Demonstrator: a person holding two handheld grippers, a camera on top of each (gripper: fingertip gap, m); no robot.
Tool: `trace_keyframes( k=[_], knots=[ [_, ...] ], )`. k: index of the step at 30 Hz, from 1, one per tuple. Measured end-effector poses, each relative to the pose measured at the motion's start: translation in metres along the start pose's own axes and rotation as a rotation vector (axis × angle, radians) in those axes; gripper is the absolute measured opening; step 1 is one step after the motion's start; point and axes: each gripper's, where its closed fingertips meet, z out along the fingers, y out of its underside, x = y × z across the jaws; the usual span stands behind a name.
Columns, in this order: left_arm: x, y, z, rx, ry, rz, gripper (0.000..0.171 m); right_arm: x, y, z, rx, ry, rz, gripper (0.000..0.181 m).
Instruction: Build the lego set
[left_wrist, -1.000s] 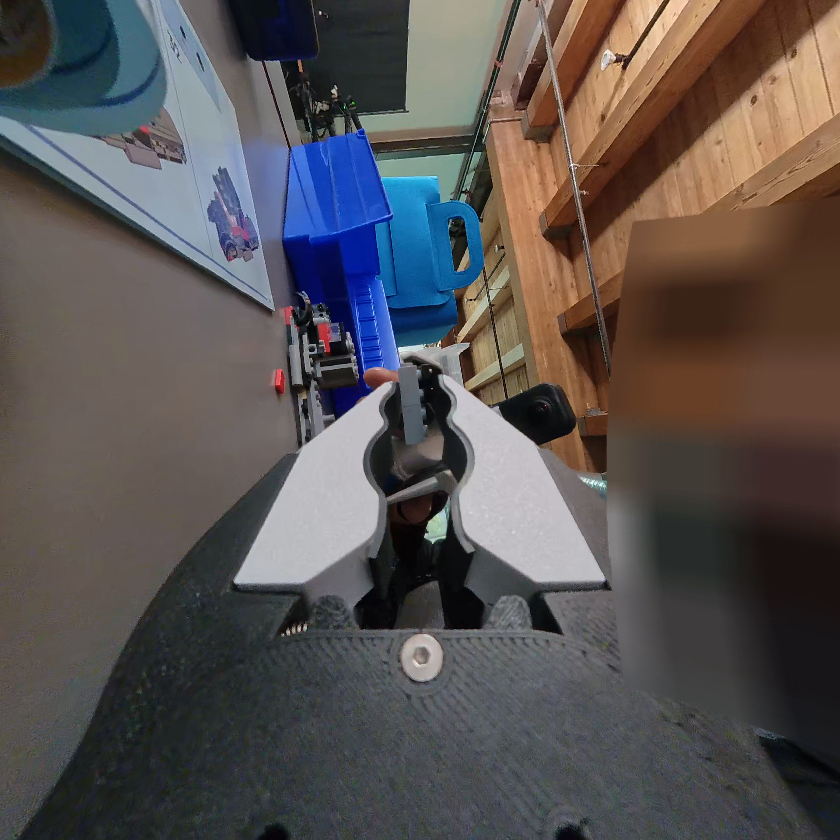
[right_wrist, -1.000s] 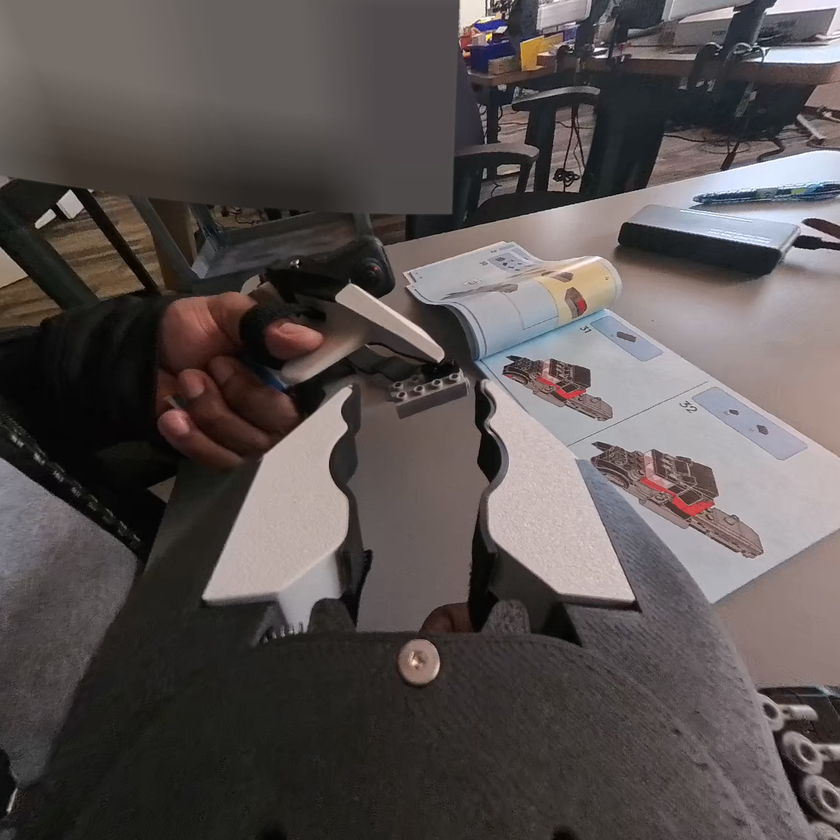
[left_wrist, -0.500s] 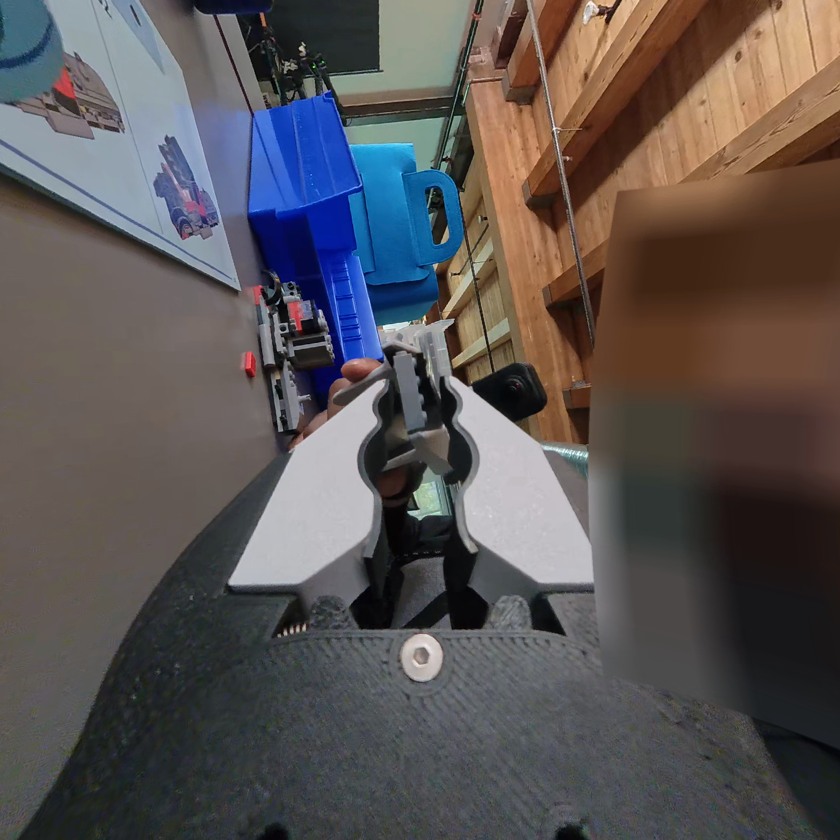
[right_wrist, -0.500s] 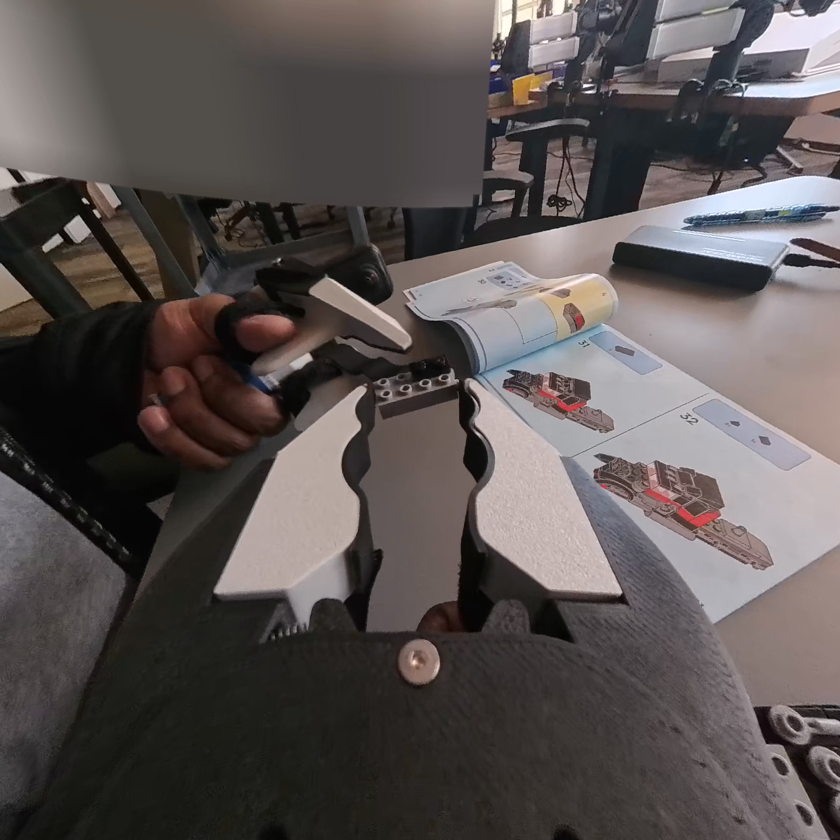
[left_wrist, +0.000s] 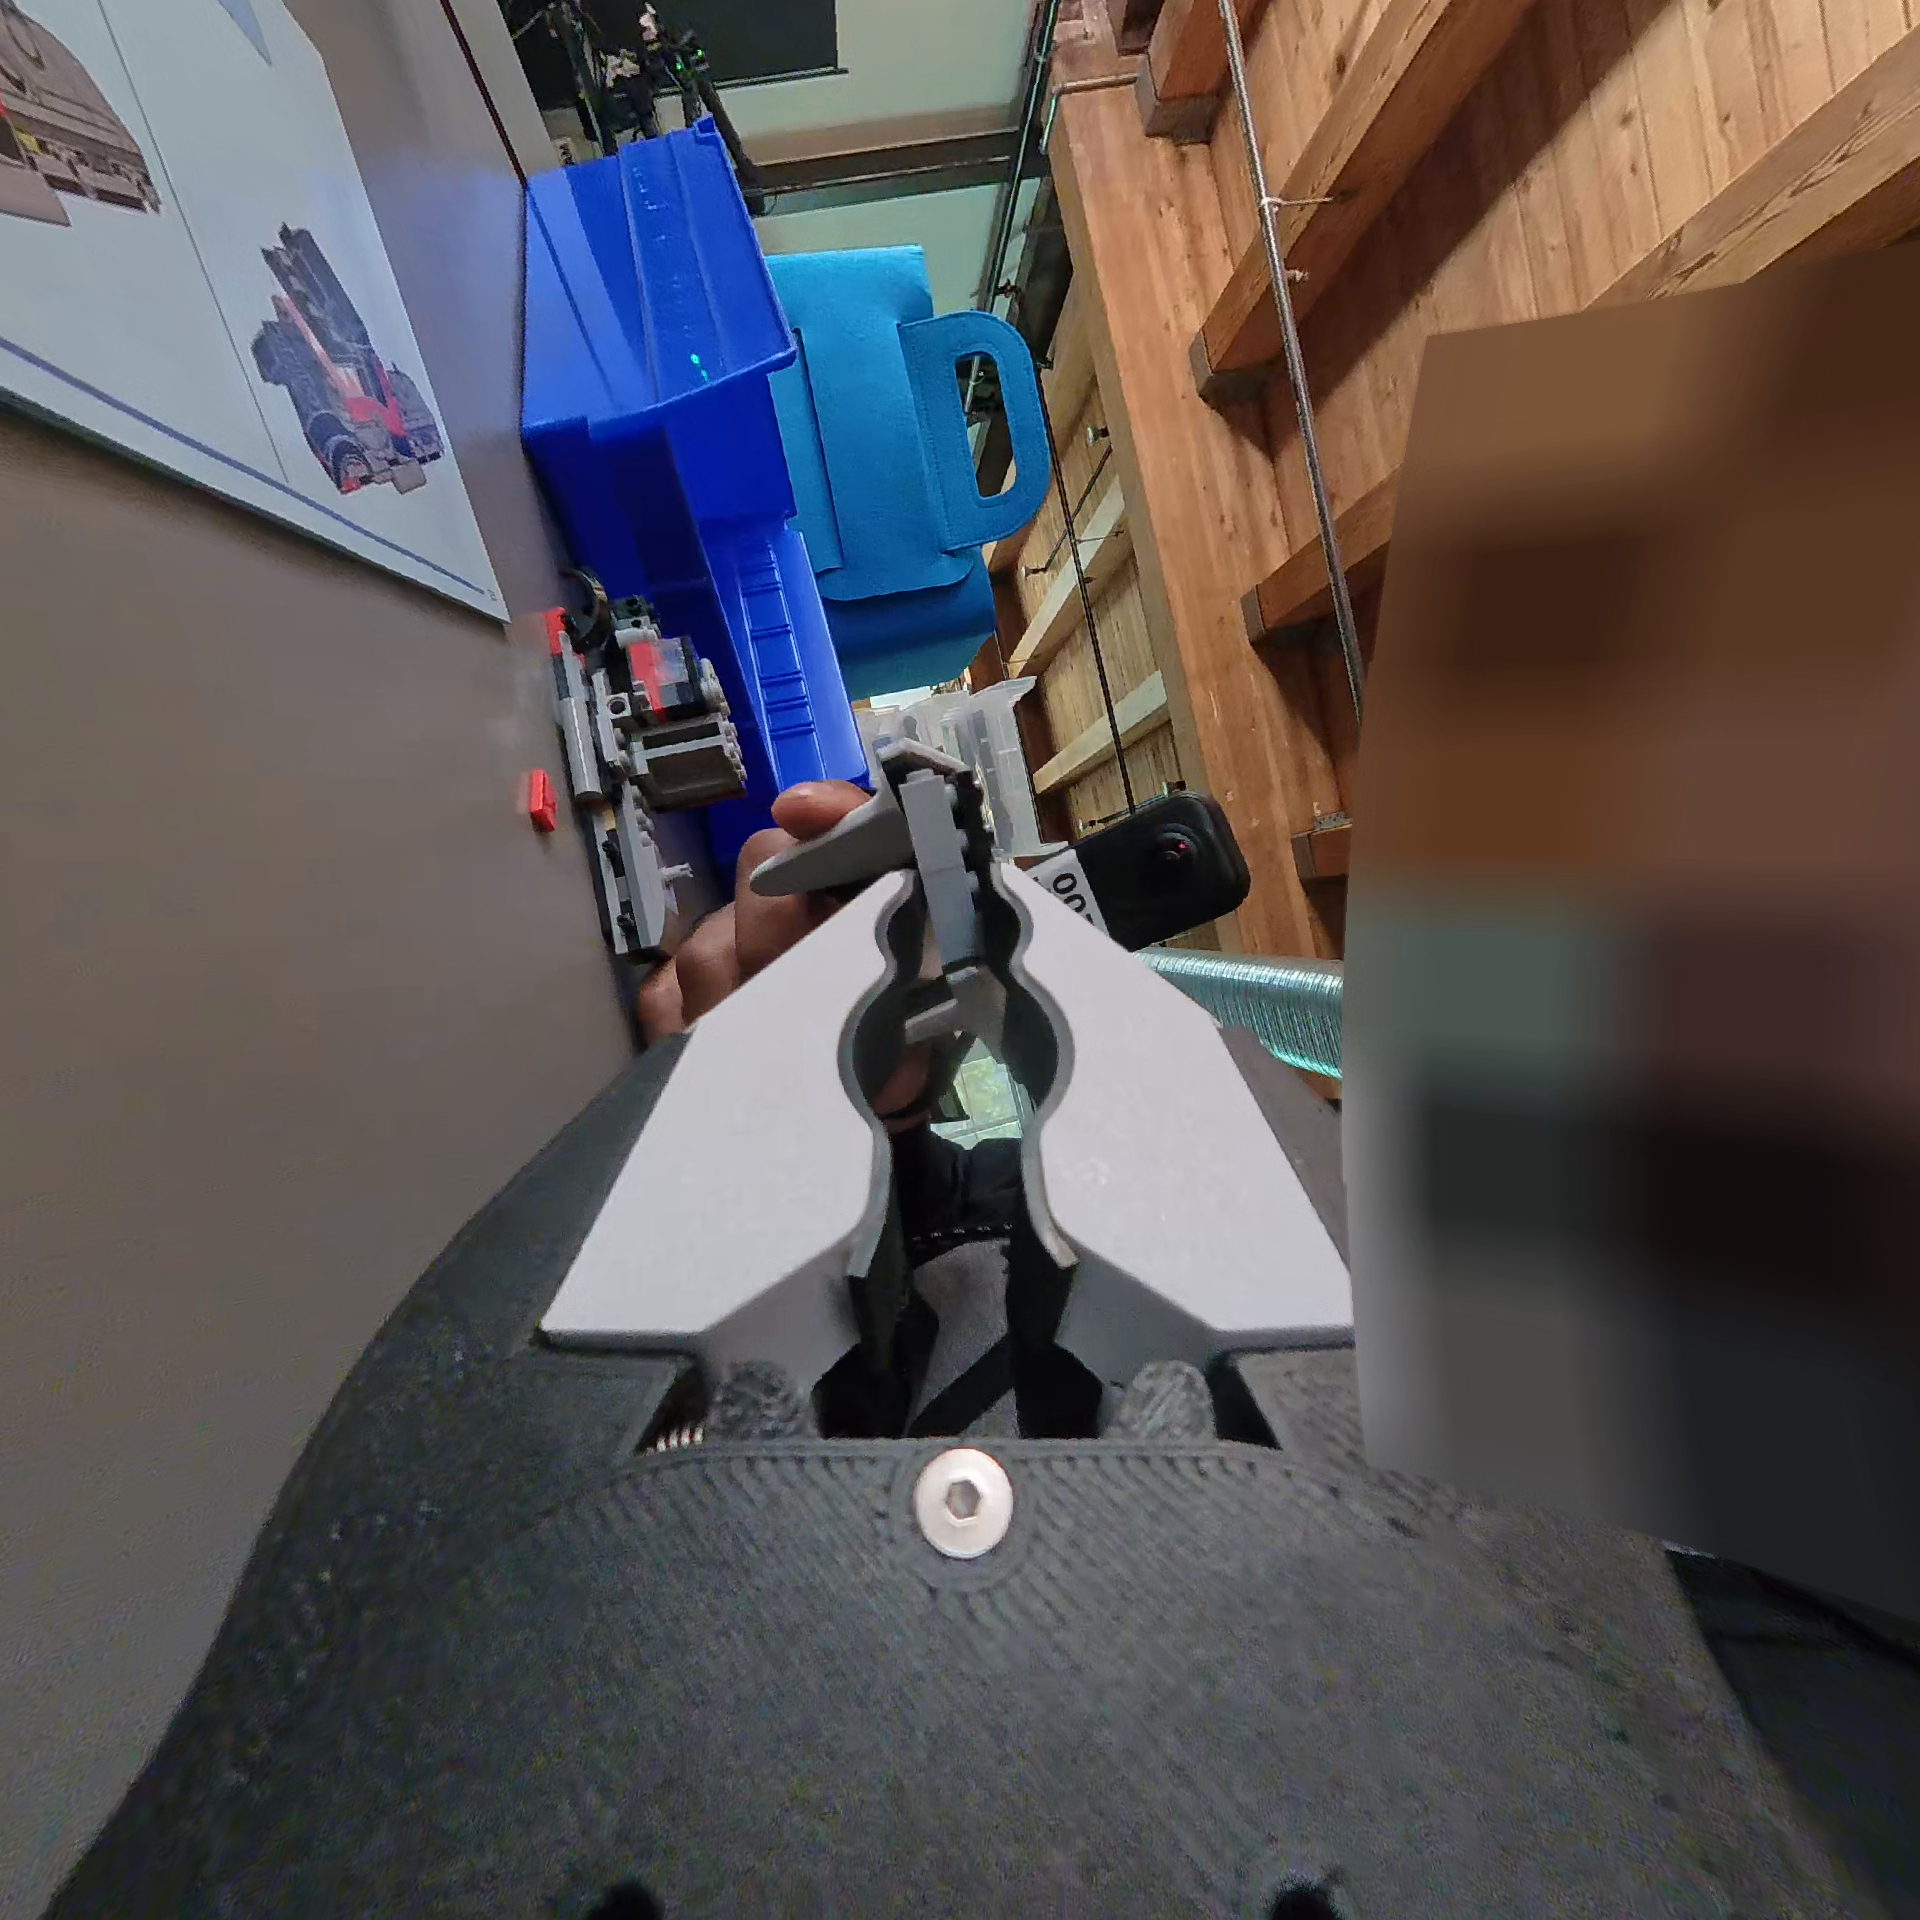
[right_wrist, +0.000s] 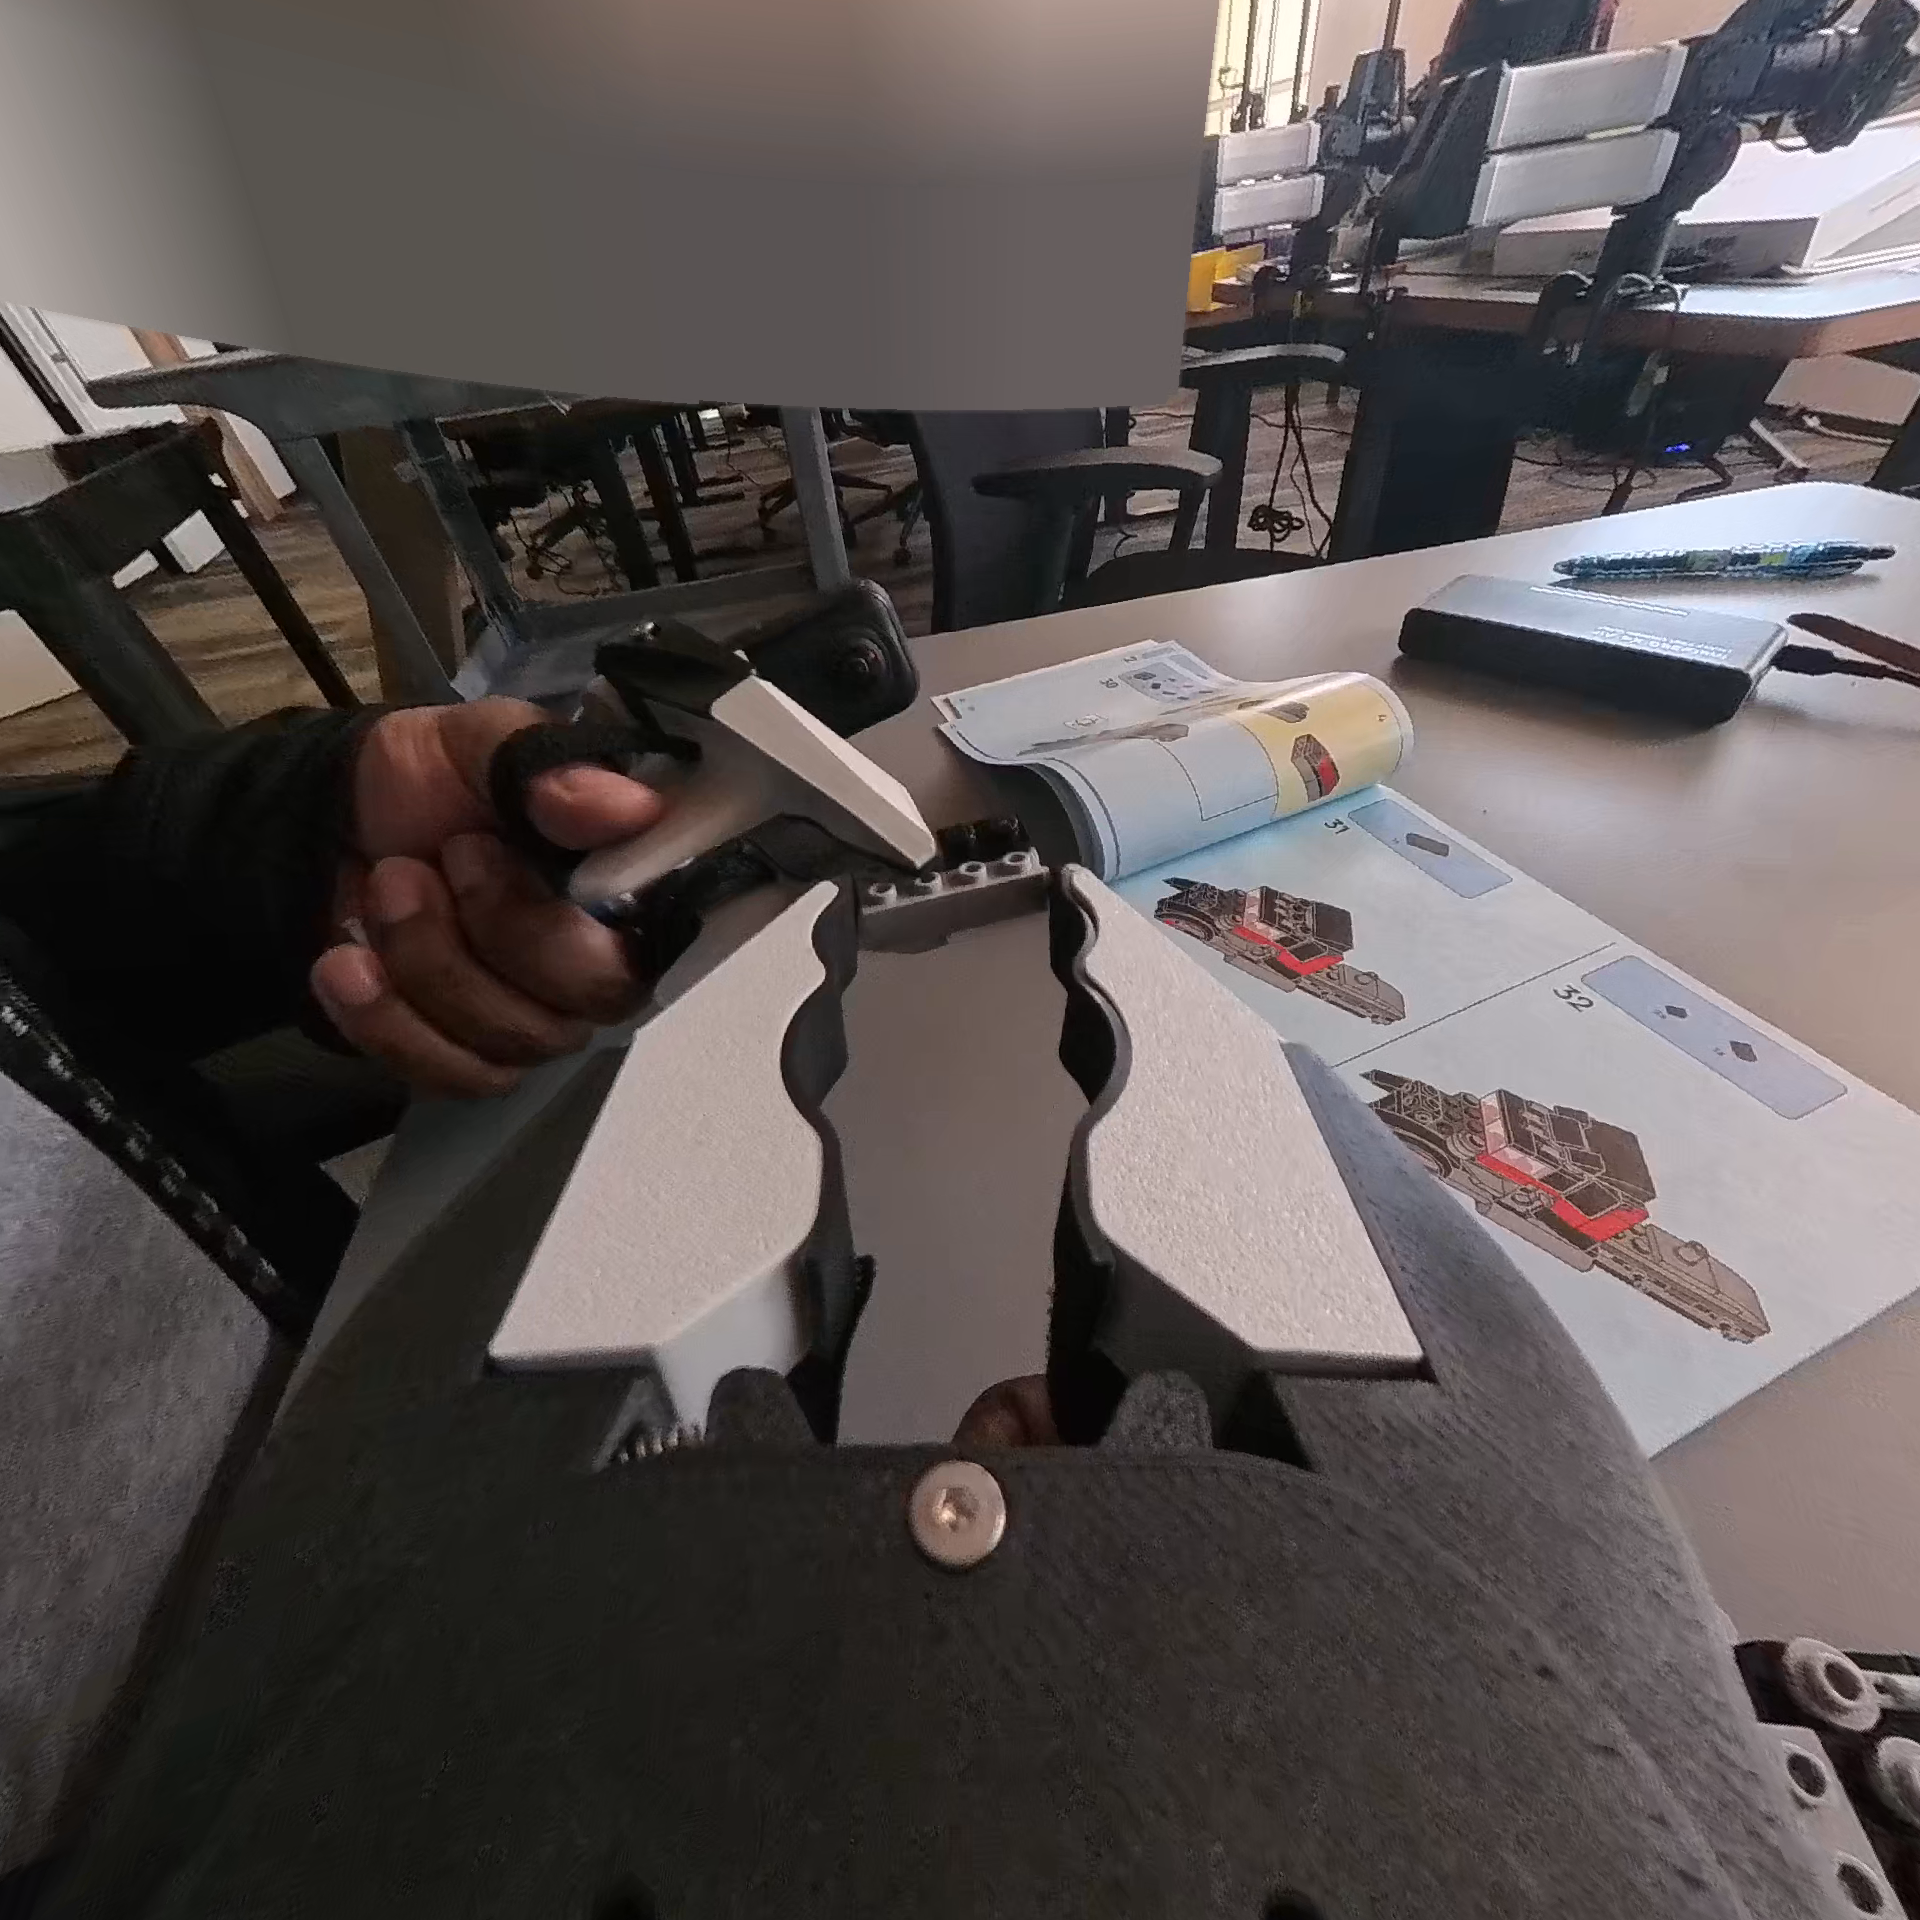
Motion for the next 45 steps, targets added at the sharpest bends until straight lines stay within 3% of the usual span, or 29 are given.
trace_keyframes(
  k=[15,24,31,45],
  knots=[
    [0.004,0.003,-0.006,-0.025,-0.007,0.027,0.010,-0.006,-0.001,0.002,0.008,-0.008,-0.041,0.038],
    [-0.014,-0.002,-0.016,-0.010,-0.227,0.222,0.010,0.002,-0.002,-0.009,-0.078,-0.004,-0.033,0.034],
    [-0.023,0.001,-0.020,-0.047,-0.364,0.350,0.010,0.000,0.001,-0.001,-0.231,-0.111,-0.113,0.033],
    [-0.028,0.008,-0.020,-0.102,-0.427,0.442,0.010,-0.007,0.013,0.004,-0.356,-0.259,-0.049,0.029]
  ],
)
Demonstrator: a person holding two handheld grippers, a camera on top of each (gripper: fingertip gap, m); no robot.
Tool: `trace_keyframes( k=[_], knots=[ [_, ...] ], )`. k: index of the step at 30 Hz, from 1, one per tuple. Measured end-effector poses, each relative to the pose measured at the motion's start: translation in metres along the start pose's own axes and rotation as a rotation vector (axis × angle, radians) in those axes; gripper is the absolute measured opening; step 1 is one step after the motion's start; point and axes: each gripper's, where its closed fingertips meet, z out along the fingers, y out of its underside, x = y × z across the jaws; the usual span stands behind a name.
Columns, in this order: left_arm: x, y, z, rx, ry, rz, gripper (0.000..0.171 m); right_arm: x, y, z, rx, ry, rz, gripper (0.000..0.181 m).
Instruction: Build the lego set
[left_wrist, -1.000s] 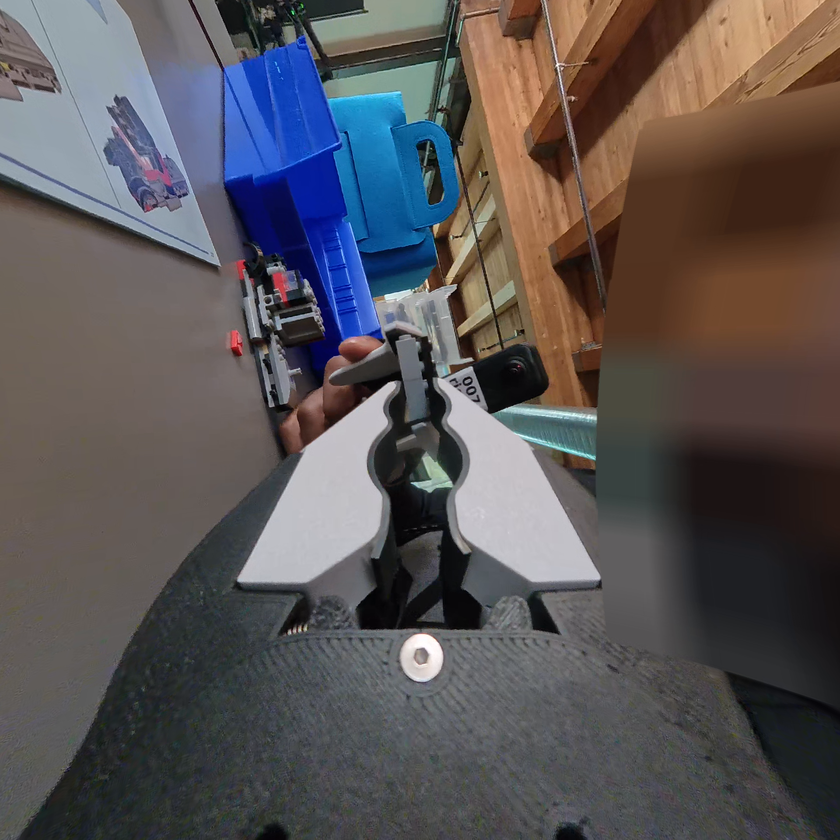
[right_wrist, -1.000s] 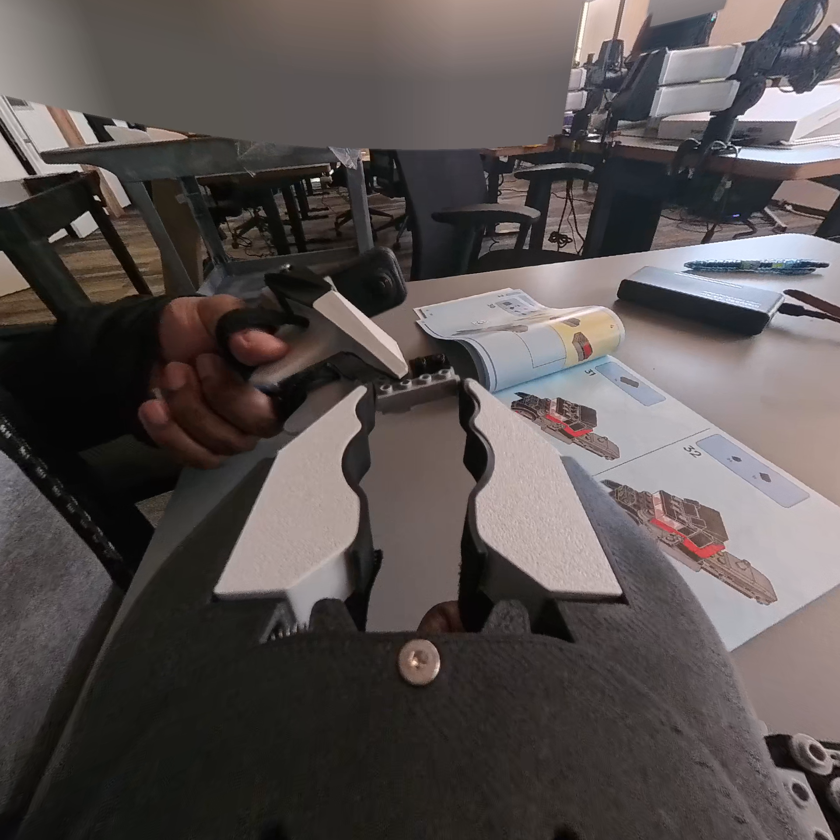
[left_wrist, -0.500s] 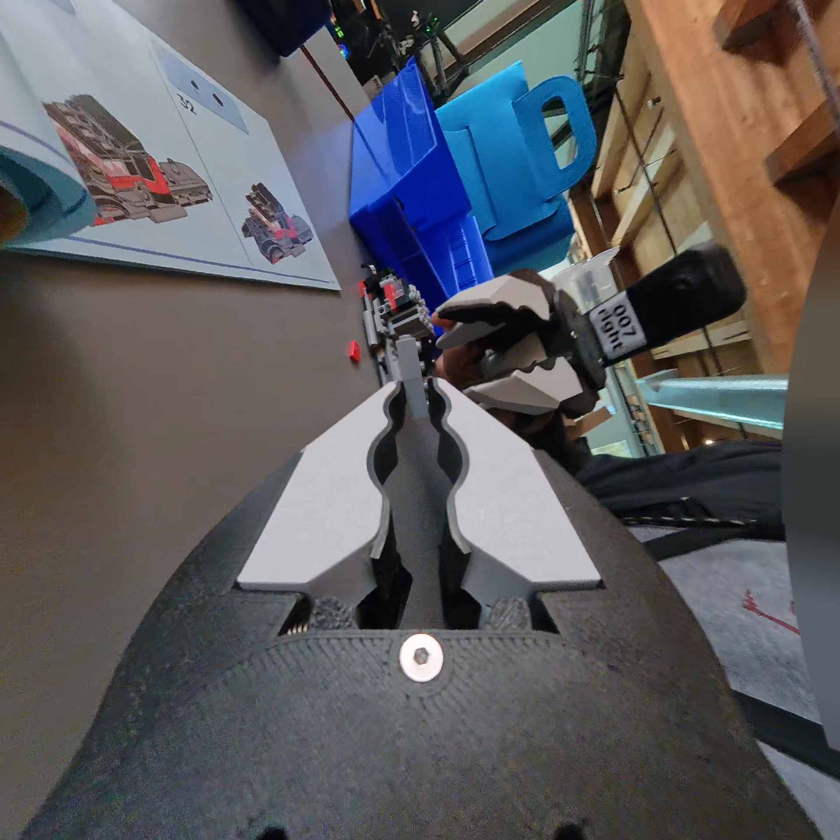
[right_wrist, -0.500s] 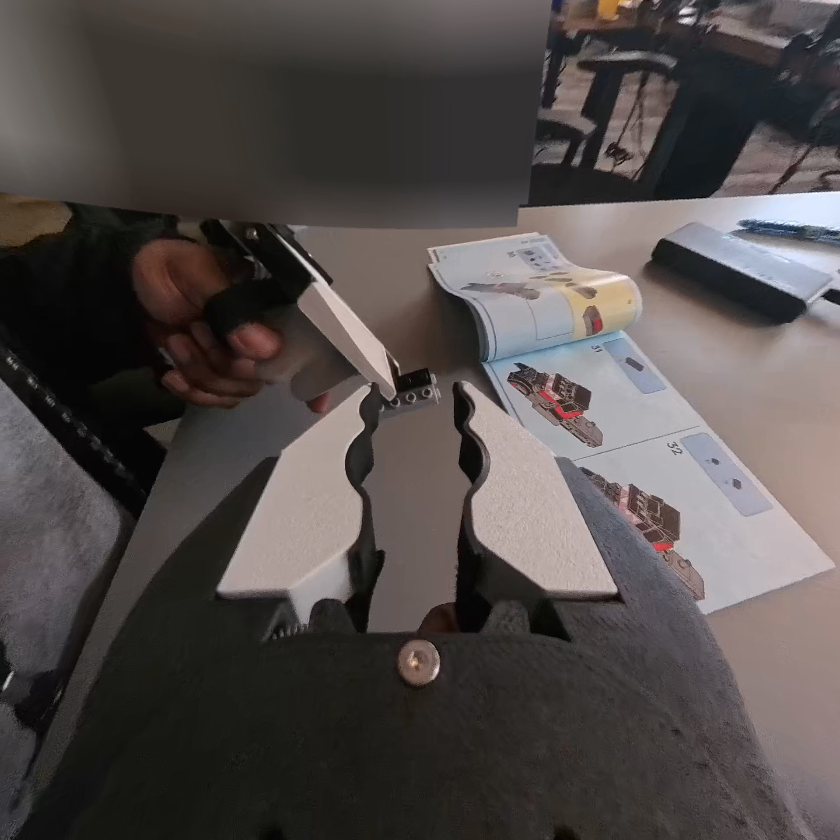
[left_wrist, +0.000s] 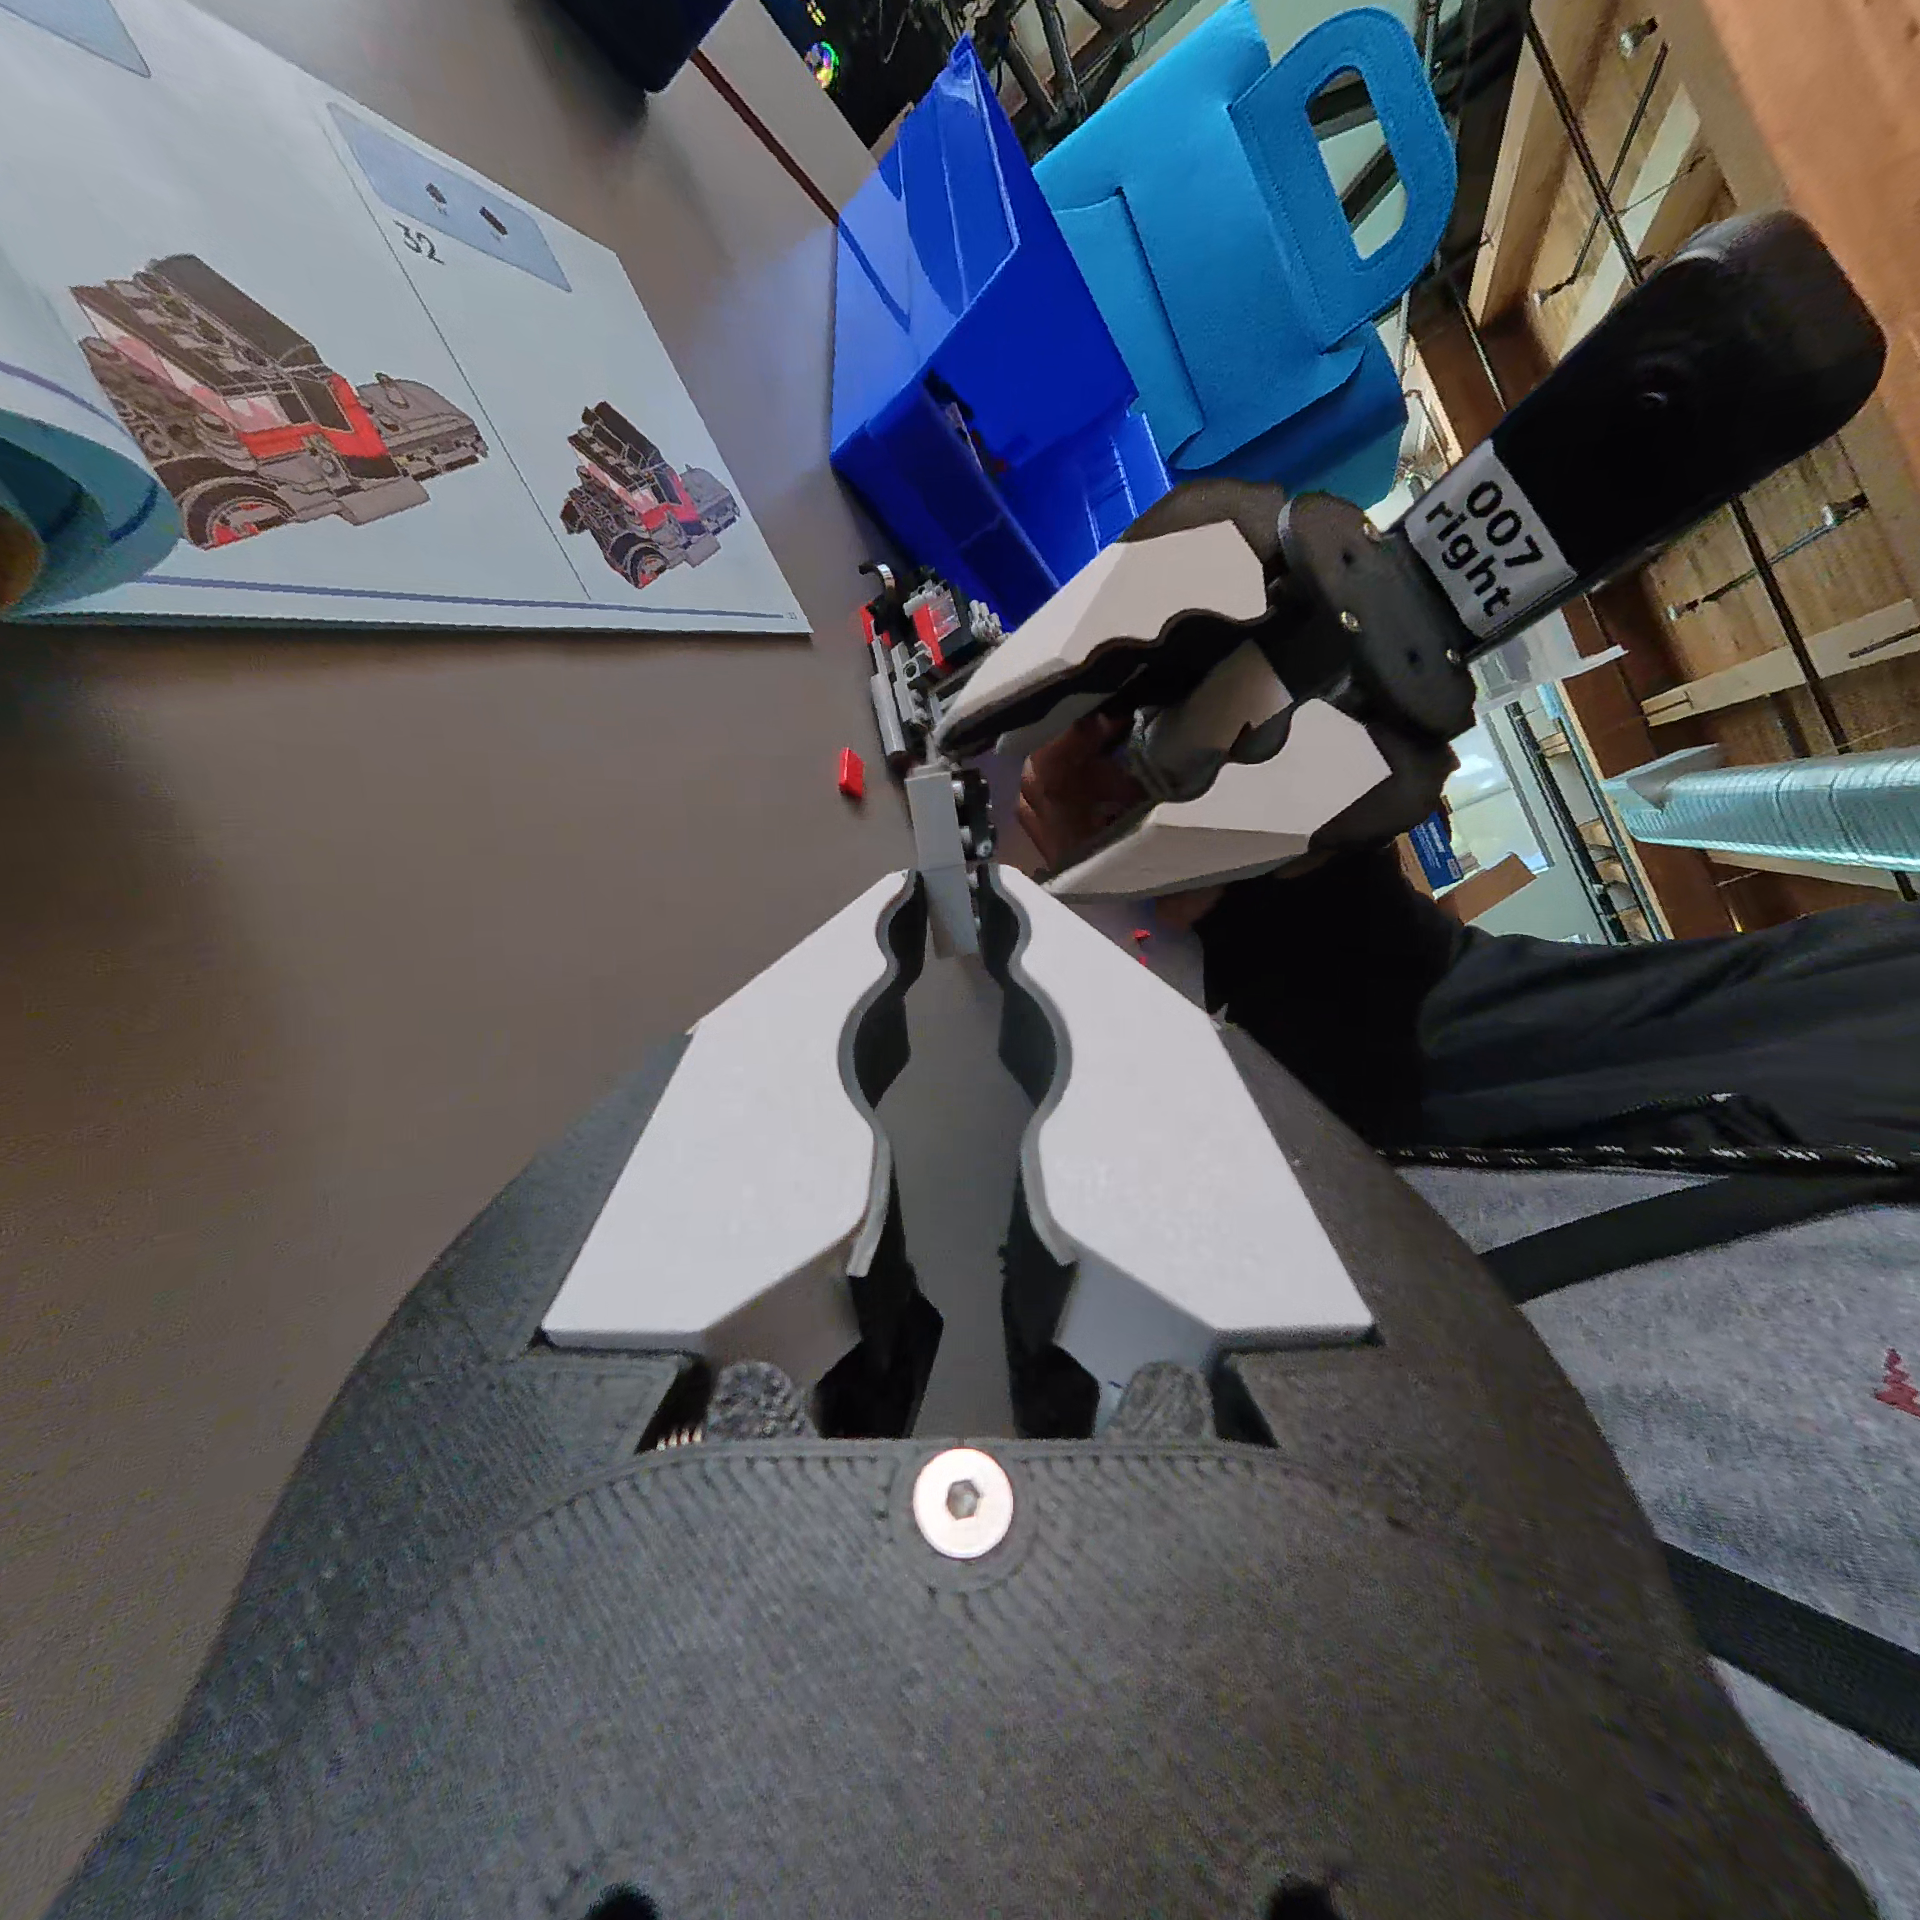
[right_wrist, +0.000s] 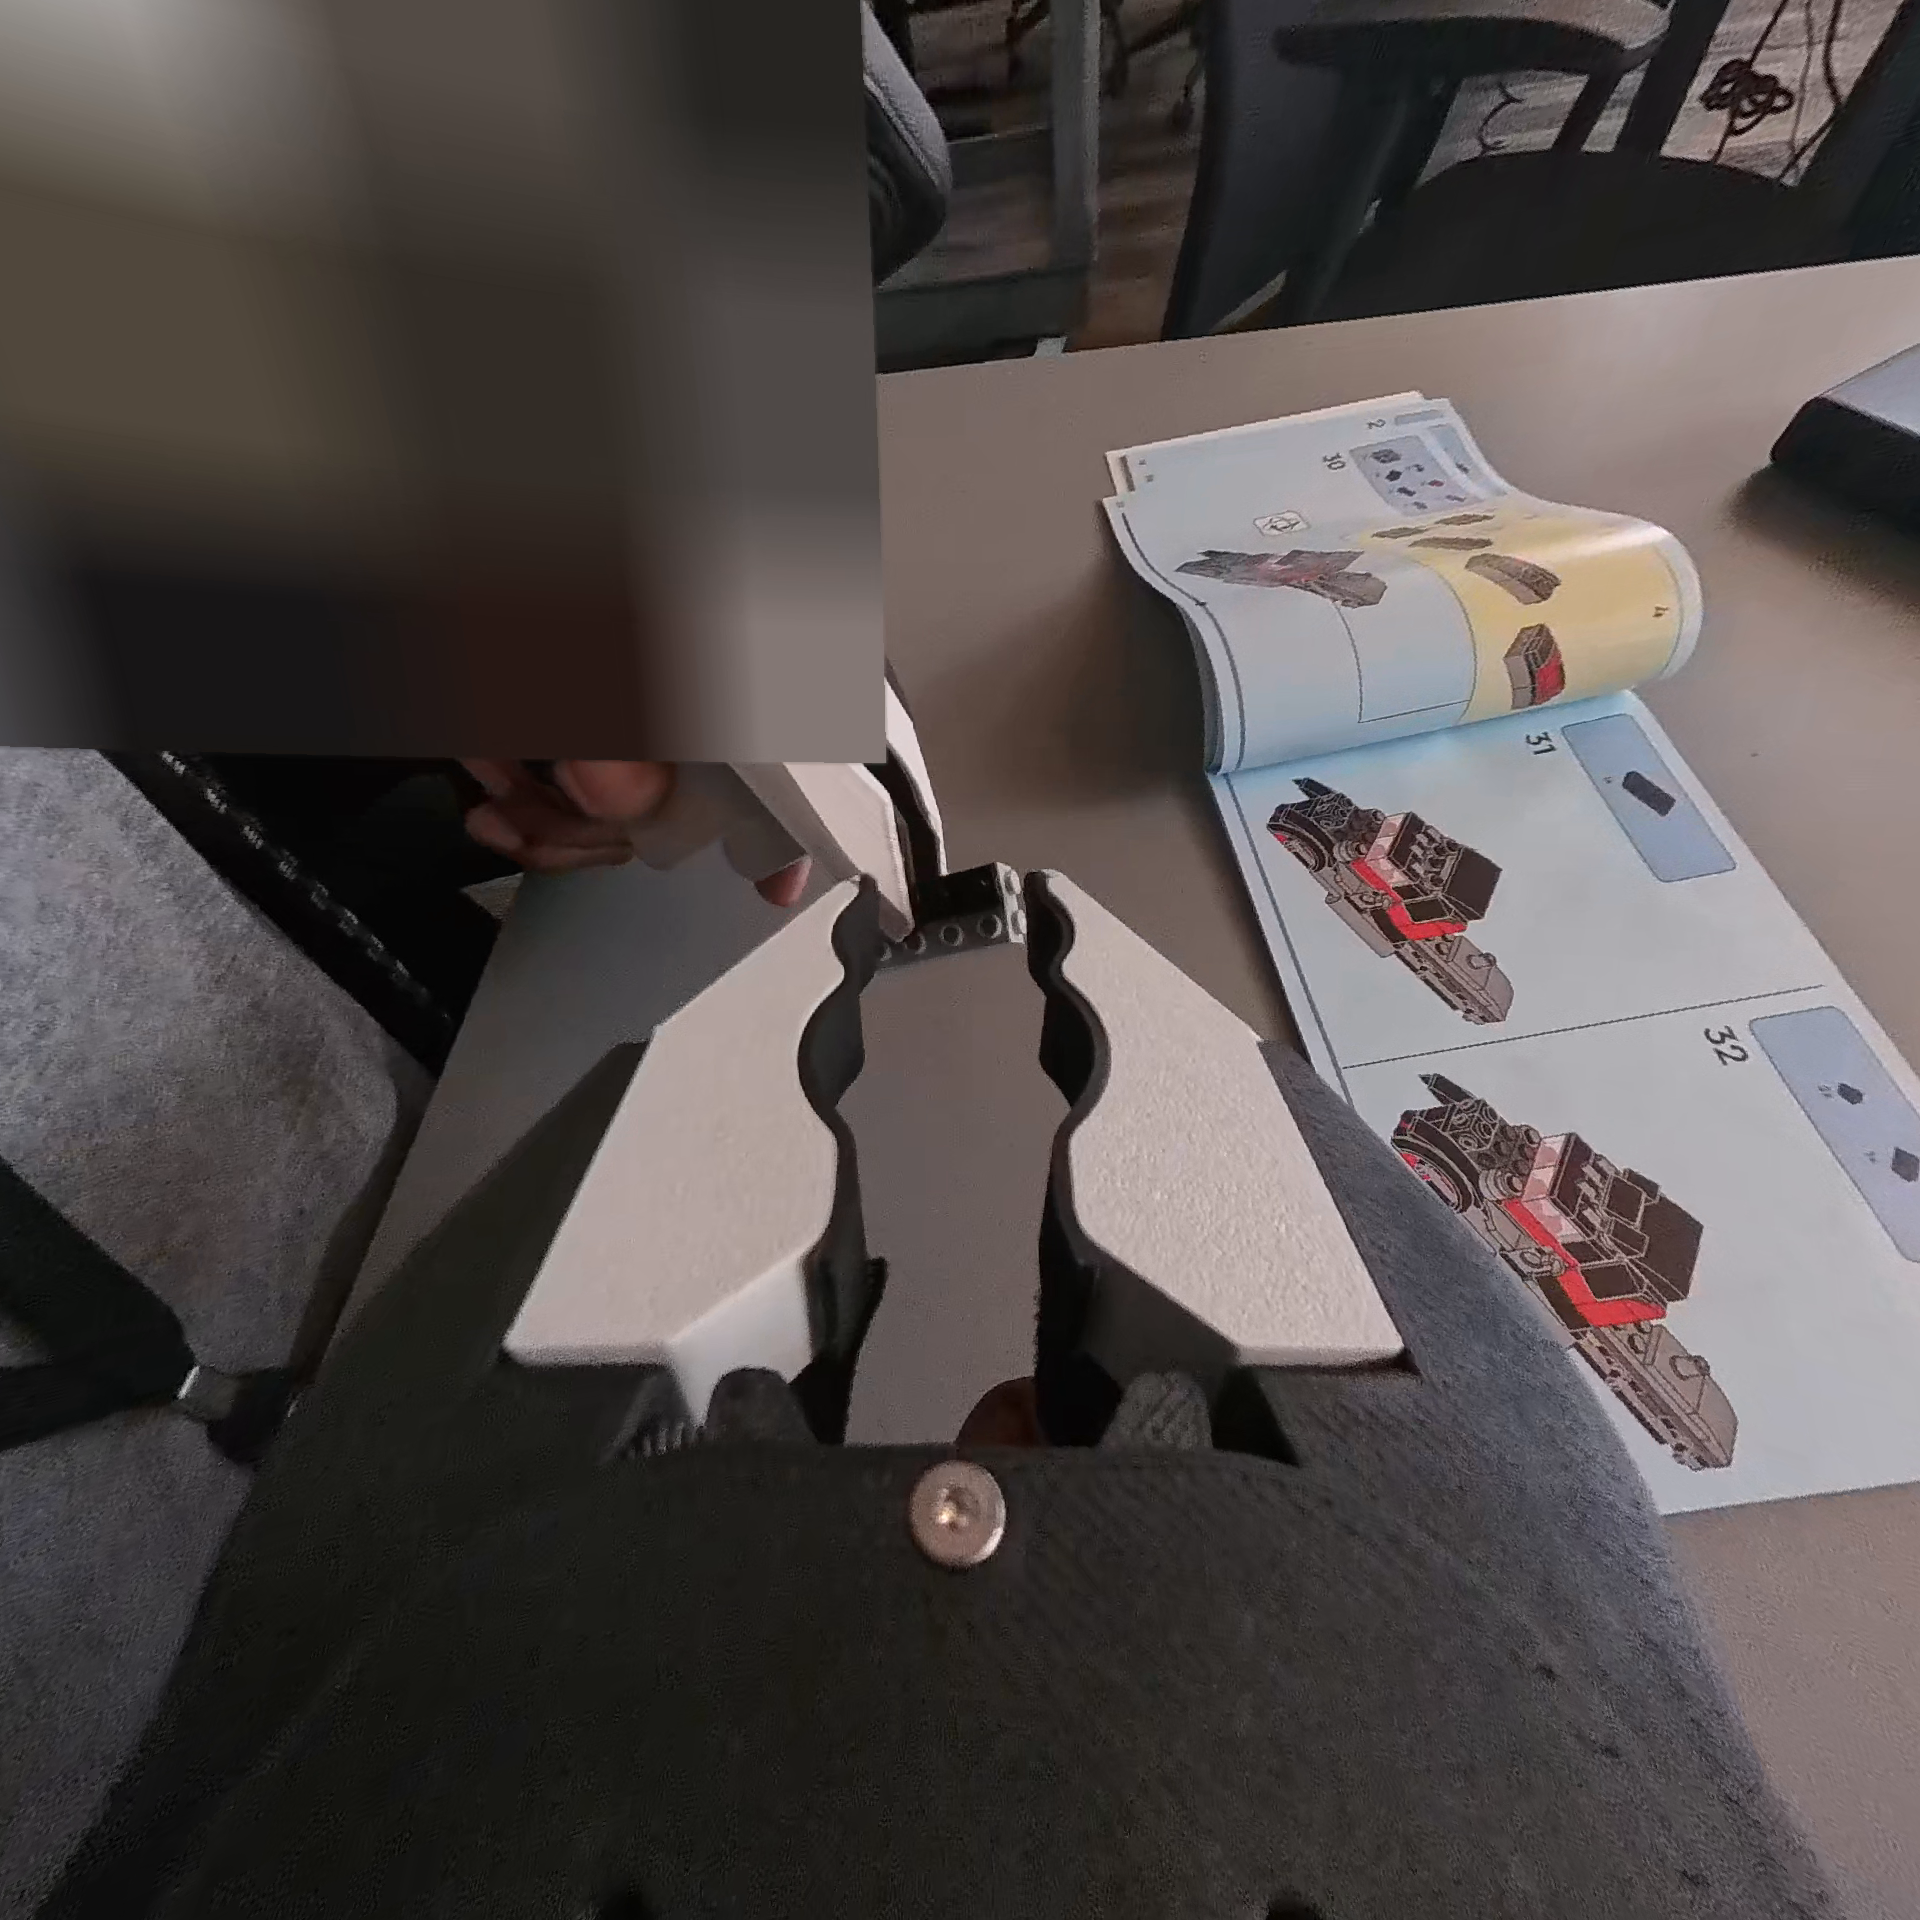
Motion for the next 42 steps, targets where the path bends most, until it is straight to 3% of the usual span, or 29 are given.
trace_keyframes(
  k=[11,42],
  knots=[
    [-0.0004,0.0030,0.0007,-0.016,0.018,-0.026,0.010,-0.0058,0.0043,0.0018,-0.028,-0.080,-0.031,0.029],
    [-0.0060,0.0018,-0.0012,0.011,0.031,-0.103,0.010,0.0023,0.0043,0.0049,-0.012,0.009,-0.081,0.016]
  ],
)
